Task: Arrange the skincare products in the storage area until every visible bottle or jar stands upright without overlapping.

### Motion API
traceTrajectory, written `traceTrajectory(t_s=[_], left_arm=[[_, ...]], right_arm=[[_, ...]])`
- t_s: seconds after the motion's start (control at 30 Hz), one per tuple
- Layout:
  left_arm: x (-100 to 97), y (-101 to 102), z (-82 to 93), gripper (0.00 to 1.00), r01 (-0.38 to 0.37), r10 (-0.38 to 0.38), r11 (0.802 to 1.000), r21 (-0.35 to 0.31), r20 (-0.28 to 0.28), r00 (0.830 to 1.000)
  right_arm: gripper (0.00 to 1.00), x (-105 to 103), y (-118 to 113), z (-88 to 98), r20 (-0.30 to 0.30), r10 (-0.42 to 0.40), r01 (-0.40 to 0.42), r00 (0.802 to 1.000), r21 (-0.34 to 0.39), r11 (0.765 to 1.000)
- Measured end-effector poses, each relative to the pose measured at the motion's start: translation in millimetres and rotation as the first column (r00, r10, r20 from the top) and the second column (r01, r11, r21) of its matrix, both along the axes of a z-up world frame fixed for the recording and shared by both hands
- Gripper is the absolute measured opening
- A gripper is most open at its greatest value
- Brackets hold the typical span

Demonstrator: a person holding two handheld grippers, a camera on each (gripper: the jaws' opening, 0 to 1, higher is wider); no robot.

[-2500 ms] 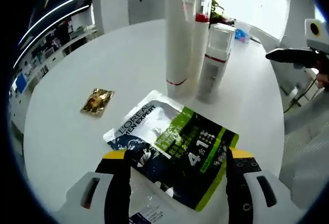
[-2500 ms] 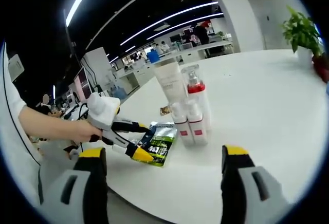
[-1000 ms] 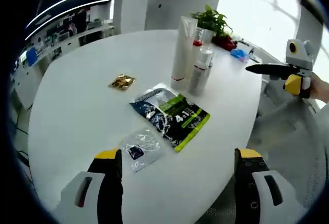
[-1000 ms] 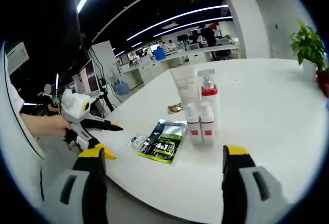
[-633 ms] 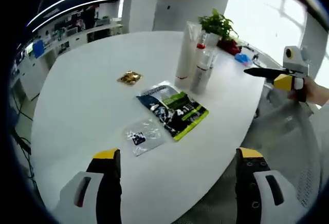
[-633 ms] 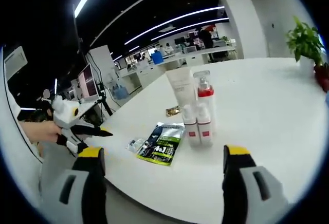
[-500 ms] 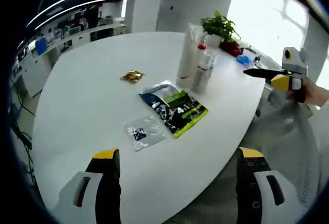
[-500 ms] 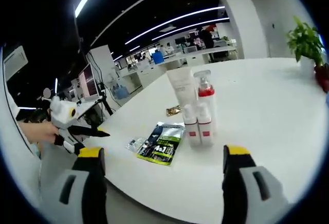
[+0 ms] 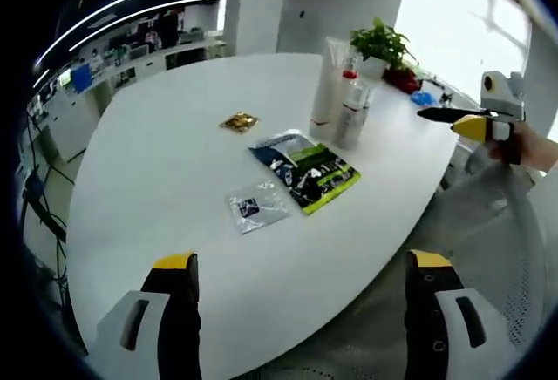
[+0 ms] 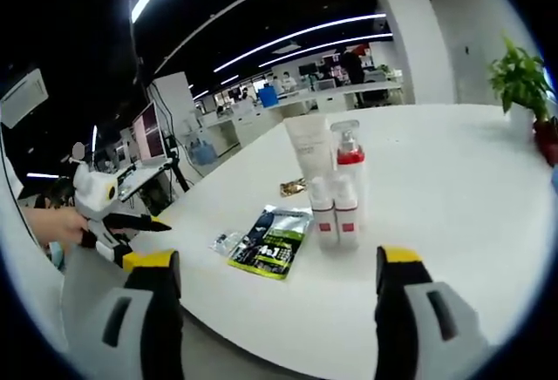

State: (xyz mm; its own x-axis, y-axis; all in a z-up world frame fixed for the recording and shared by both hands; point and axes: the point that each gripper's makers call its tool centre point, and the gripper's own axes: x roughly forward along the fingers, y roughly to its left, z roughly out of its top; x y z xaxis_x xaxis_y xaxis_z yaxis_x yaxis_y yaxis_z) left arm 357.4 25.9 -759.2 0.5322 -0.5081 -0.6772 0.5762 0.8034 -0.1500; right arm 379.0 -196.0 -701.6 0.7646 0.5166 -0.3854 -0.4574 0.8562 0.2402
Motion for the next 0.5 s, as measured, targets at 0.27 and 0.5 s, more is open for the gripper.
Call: traceTrajectory(t_s=[0.27, 0.5], left_arm=[[4.1, -3, 4.6, 0.97, -0.015, 0.015, 1.000, -0.003, 0.011, 1.000], [15.9, -5, 2.5, 0.95, 0.016, -0.017, 1.000, 0.022, 0.013, 1.000]], right_arm=[[0.92, -1, 2, -1.0, -0.005, 0.011, -0.011, 1.000, -0.001, 1.000], [0.92, -1, 4, -1.0, -0.004, 0.023, -0.023, 1.000, 0.001, 1.000]])
